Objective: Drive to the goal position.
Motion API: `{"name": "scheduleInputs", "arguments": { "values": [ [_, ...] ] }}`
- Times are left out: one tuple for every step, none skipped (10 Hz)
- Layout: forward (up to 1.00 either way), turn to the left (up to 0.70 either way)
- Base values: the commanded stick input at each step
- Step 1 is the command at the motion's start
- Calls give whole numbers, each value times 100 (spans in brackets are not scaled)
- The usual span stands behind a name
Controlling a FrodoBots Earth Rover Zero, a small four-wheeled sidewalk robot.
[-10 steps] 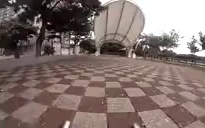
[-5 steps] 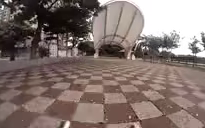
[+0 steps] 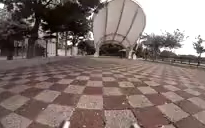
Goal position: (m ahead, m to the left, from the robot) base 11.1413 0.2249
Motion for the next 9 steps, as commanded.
{"name": "scheduleInputs", "arguments": {
  "values": [
    [100,0],
    [100,0],
    [100,0],
    [100,0],
    [100,0],
    [100,0],
    [100,0],
    [100,0],
    [100,0]
  ]
}}
